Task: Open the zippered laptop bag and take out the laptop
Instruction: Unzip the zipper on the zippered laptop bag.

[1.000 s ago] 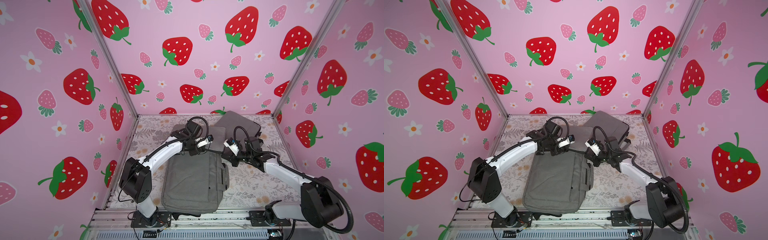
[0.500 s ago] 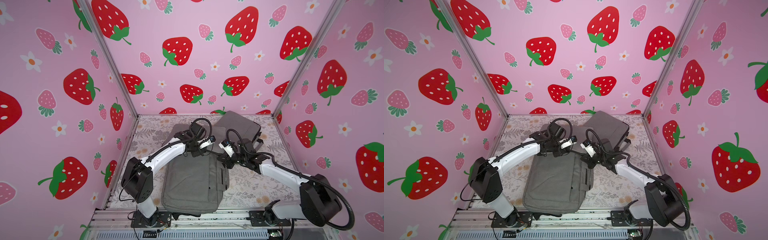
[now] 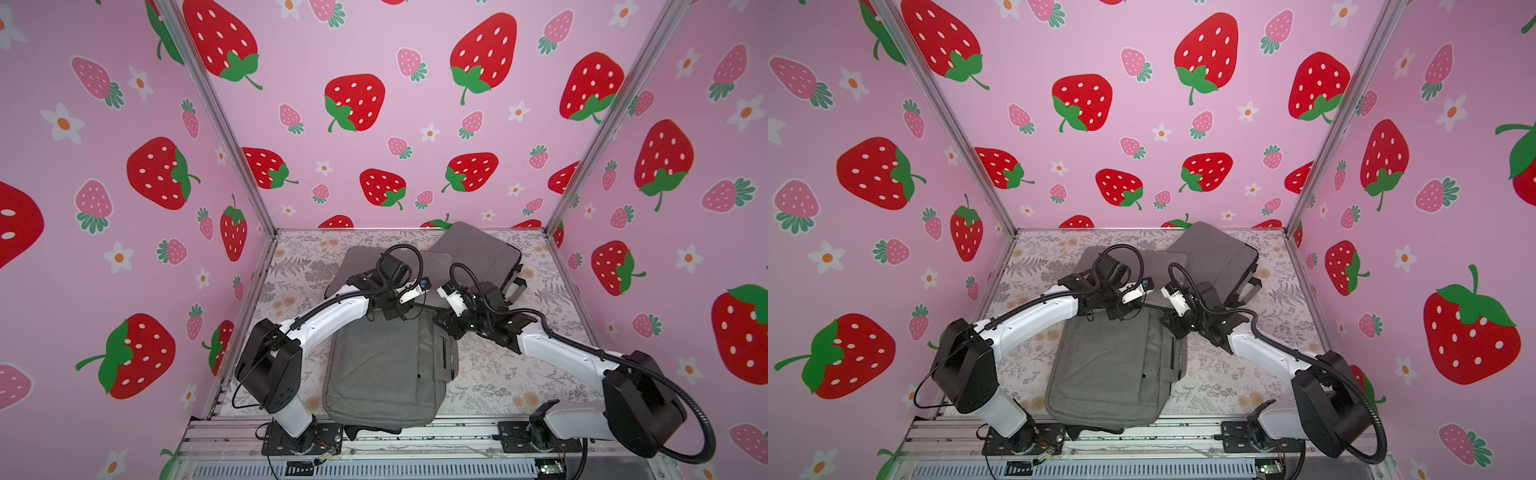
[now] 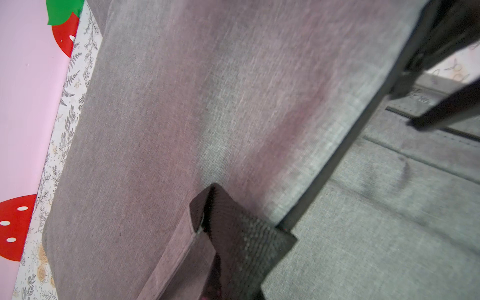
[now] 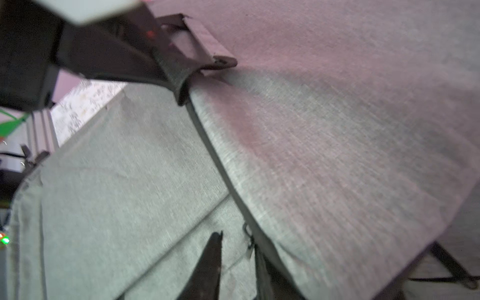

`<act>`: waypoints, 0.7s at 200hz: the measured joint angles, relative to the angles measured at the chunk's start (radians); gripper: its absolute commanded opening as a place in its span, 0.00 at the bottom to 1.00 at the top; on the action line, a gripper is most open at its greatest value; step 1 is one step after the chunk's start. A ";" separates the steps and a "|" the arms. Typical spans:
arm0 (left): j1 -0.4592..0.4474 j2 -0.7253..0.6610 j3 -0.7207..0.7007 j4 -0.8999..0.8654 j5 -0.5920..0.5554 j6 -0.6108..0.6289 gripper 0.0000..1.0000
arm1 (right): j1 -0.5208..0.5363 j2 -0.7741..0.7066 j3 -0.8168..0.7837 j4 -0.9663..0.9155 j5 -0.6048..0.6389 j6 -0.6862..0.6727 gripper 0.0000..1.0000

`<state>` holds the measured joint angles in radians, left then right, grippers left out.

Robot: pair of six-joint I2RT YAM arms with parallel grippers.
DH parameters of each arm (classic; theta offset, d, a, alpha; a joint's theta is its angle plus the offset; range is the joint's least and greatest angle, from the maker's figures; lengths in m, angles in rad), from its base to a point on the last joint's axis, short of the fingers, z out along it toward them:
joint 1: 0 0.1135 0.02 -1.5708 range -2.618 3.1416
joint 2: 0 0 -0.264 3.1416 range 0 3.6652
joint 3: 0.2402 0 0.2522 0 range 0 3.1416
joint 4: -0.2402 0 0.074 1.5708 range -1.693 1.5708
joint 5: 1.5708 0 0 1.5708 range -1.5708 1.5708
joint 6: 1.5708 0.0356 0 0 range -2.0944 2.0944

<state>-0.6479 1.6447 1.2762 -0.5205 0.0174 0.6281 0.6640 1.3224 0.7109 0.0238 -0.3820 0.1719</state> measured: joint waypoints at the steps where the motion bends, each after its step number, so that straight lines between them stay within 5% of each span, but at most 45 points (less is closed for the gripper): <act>1: 0.000 0.000 0.000 0.000 0.000 0.000 0.00 | 0.000 -0.002 -0.001 -0.001 0.000 0.004 0.37; 39: 0.001 -0.008 -0.008 0.010 -0.001 -0.001 0.00 | -0.040 -0.138 -0.062 -0.034 0.018 0.117 0.70; 97: 0.001 -0.012 -0.024 0.026 0.002 -0.024 0.00 | -0.128 -0.215 -0.136 0.070 -0.027 0.475 0.76; 140: 0.001 -0.012 -0.029 0.032 0.002 -0.048 0.00 | -0.143 -0.103 -0.157 0.243 -0.063 0.790 0.74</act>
<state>-0.6472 1.6329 1.2472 -0.4881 0.0196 0.5800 0.5209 1.2198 0.5541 0.2668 -0.4446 0.9615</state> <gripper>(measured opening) 0.101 0.747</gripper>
